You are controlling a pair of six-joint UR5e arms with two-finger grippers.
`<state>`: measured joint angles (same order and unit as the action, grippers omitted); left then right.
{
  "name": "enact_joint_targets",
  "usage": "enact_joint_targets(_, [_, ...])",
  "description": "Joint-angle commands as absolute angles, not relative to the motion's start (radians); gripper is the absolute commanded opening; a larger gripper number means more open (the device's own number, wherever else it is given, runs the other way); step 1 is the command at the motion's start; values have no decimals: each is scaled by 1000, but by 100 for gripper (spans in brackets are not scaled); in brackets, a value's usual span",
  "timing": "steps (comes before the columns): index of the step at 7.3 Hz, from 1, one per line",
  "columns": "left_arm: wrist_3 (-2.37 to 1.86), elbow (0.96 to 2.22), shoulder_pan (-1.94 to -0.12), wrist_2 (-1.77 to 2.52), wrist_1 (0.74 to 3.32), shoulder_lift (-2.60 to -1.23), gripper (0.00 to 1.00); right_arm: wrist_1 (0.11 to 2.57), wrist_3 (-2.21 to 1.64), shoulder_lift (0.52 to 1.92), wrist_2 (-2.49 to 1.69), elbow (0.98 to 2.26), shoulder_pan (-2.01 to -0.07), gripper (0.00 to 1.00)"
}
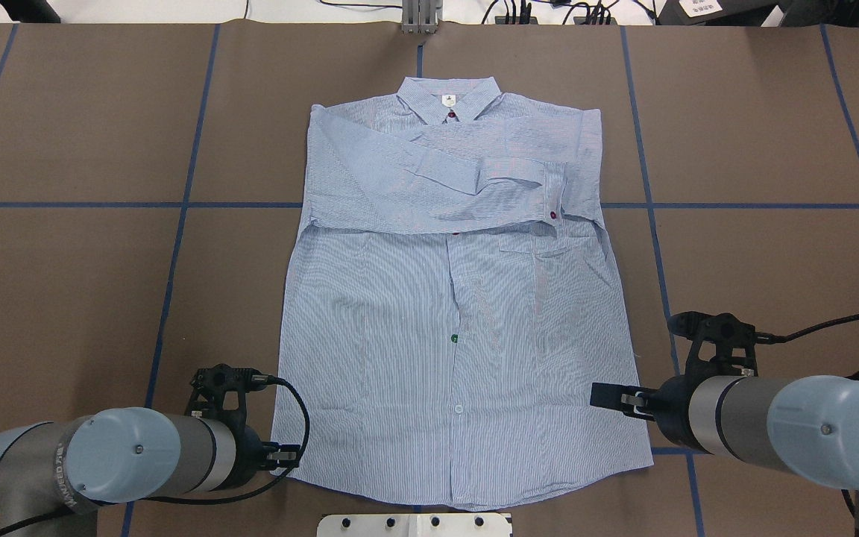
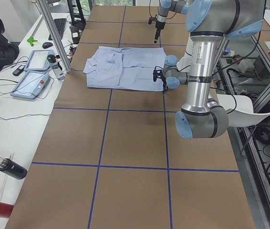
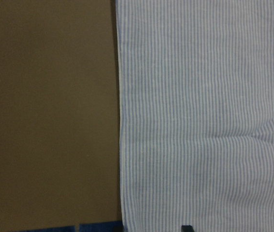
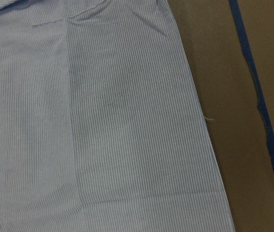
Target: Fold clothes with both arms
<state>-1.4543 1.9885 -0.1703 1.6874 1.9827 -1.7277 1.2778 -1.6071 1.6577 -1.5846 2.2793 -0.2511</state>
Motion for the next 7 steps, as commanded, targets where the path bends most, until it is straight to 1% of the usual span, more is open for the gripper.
enact_joint_targets(1, [-1463,1990,-170,1687,1970,-1730,42,1278,-1608,1658,-1585,2279,-252,100])
enact_joint_targets(2, [-1463,1991,-170,1687,1962,-1729,41,1278,-1608,1660,-1585,2279,-252,100])
enact_joint_targets(4, [-1470,1993,-172,1686,1962,-1726,30,1278,-1608,1663,-1585,2279,-250,100])
enact_joint_targets(5, [-1488,1994,-170,1686,1953,-1727,19,1278,-1608,1663,-1585,2279,-249,100])
enact_joint_targets(6, [-1491,2002,-170,1686,1941,-1729,0,1278,-1608,1666,-1585,2279,-245,100])
enact_joint_targets(7, [-1491,2003,-170,1686,1940,-1732,0,1276,-1609,1698,-1585,2279,-235,100])
